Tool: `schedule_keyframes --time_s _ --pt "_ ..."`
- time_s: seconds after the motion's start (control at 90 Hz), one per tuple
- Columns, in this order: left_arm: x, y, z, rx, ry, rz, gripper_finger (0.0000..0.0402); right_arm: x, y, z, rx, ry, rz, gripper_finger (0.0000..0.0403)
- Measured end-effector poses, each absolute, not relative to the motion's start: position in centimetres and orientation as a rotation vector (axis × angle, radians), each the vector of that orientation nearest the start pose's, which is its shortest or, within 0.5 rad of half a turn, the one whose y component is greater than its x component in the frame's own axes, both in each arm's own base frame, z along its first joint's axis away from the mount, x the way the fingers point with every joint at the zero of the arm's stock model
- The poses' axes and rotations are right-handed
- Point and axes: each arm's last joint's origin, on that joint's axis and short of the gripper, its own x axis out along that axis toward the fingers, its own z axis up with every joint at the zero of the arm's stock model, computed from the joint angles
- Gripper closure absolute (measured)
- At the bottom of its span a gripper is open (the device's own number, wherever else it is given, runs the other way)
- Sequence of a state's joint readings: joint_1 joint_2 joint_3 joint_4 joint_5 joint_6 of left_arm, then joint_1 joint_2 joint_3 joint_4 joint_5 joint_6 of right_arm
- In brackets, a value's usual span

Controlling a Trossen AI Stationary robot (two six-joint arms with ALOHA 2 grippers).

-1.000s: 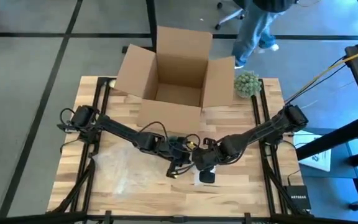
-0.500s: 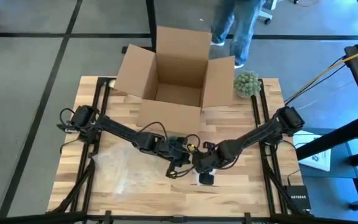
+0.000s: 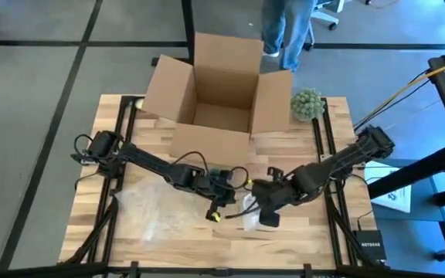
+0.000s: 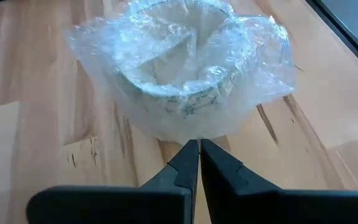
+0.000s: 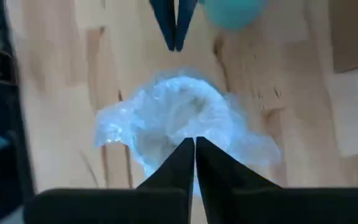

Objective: Wrap mug
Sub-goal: Put the white mug into the brown box

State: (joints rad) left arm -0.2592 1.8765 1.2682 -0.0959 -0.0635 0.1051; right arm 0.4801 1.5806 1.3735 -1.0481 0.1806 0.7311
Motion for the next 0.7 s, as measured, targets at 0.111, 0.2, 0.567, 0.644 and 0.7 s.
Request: schedule_keyframes --time_s 0.111,0.2,0.567,0.644,0.7 --pt "39.5 -10.3 20.2 0.219 0.686 -0.226 0.0402 27.0 13.2 27.0 0.214 1.211 -0.25 0.0338" --pt "39.5 -10.3 20.2 0.211 0.686 -0.223 0.0402 26.9 13.0 26.0 0.196 1.194 -0.277 0.0288" --pt "39.5 -10.3 20.2 0.178 0.69 -0.211 0.0402 27.4 12.9 24.2 0.263 1.177 -0.301 0.0168" --pt "39.5 -10.3 20.2 0.178 0.689 -0.212 0.0402 27.3 12.8 23.3 0.27 1.195 -0.33 0.0167" --pt "39.5 -10.3 20.2 0.177 0.689 -0.212 0.0402 27.0 12.5 22.2 0.274 1.213 -0.363 0.0169"
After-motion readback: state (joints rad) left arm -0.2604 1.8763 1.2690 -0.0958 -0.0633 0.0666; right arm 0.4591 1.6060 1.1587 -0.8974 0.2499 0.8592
